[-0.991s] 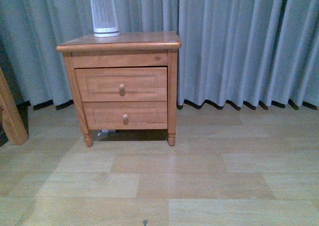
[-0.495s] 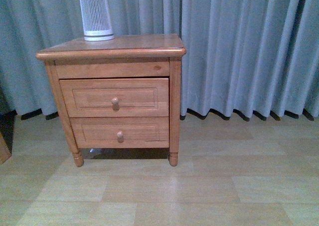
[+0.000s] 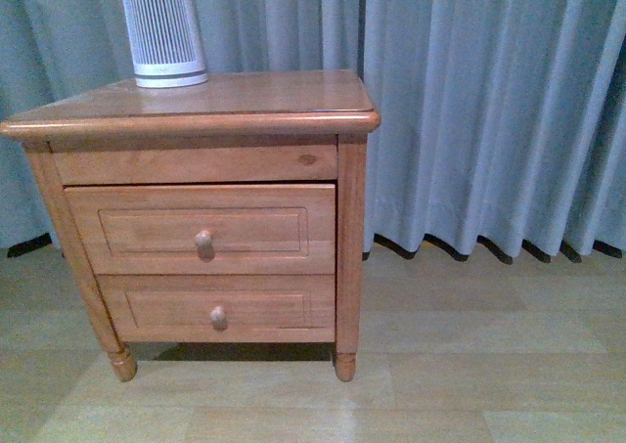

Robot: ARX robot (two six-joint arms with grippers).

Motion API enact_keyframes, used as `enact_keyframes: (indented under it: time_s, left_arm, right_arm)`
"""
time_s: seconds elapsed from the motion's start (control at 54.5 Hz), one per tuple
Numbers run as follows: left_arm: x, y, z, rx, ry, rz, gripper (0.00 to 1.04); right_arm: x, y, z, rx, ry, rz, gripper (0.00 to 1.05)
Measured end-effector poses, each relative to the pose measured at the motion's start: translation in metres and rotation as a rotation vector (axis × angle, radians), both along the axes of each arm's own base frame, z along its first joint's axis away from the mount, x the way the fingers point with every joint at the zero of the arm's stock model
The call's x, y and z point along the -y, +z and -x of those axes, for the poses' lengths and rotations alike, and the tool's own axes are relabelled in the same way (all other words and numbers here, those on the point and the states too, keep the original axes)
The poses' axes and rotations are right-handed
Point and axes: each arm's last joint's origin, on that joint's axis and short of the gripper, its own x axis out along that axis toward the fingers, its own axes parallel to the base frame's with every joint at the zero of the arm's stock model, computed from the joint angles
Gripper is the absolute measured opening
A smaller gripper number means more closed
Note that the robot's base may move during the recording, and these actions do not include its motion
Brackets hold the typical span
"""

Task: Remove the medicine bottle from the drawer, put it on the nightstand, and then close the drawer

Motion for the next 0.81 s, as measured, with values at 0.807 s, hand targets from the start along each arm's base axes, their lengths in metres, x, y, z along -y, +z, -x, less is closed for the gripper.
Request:
enact_keyframes:
  time_s: [0.807]
  left_arm:
    - [0.049,0.072,-0.206,-0.135,-0.376,0.150,0.98]
  right_arm:
    - [0.000,0.000,0.000,0.000,-0.001,0.000,0.98]
